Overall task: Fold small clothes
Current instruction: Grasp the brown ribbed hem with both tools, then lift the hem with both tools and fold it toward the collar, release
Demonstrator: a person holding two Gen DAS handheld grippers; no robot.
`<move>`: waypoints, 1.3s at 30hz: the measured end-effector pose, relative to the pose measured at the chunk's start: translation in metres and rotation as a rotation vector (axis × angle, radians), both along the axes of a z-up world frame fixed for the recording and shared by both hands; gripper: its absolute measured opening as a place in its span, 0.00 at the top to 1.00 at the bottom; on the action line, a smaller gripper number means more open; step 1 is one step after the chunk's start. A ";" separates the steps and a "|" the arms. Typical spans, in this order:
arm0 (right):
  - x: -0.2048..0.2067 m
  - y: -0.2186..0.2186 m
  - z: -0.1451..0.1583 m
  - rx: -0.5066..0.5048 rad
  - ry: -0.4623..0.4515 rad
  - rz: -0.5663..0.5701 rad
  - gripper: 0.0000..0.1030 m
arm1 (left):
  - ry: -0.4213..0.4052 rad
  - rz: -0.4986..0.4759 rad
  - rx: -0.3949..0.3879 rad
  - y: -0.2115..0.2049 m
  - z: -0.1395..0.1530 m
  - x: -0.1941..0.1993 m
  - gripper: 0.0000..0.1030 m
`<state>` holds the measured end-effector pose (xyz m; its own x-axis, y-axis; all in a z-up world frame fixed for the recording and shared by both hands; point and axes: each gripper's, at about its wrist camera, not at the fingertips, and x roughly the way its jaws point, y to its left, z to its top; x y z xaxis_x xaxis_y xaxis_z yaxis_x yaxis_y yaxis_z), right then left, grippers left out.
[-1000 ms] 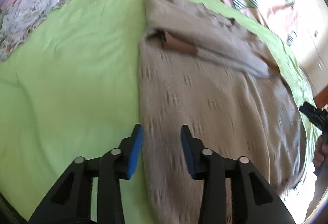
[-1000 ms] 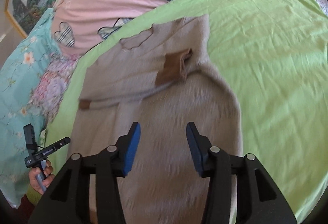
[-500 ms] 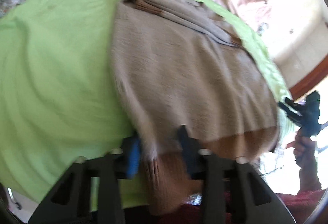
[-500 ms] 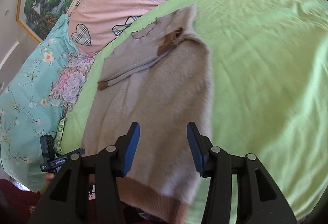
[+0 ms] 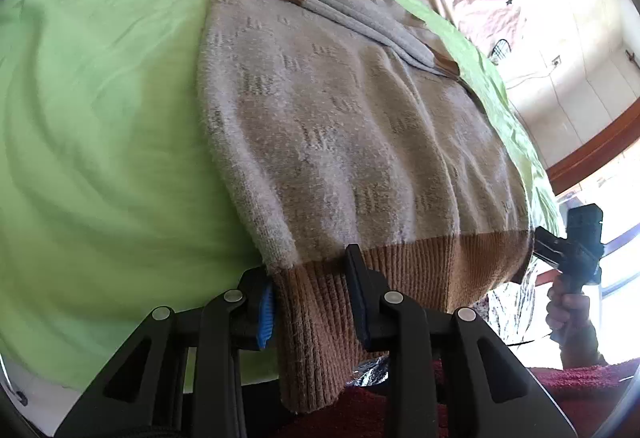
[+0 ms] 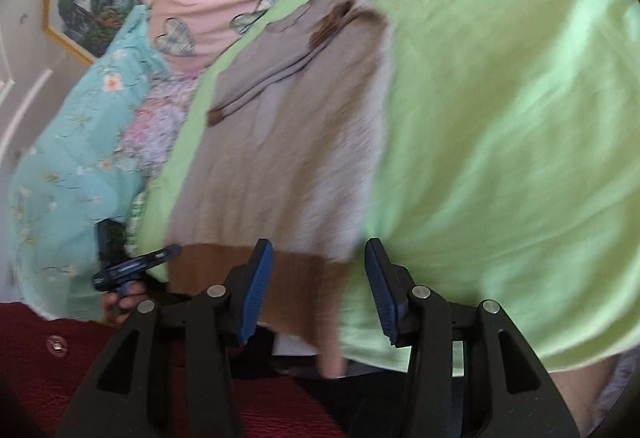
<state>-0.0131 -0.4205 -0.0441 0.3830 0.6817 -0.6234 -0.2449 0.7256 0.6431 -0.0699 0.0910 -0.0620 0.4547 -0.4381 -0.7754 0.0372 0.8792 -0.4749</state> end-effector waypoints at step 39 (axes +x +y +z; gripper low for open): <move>0.275 0.023 0.103 0.133 -0.282 -0.154 0.91 | -0.376 0.172 0.009 0.061 0.121 0.293 0.95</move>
<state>0.2619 -0.3974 0.0588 0.6320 0.6710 -0.3877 -0.3209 0.6820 0.6572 0.2226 0.1524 0.0591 0.7732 -0.3251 -0.5446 0.0590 0.8918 -0.4486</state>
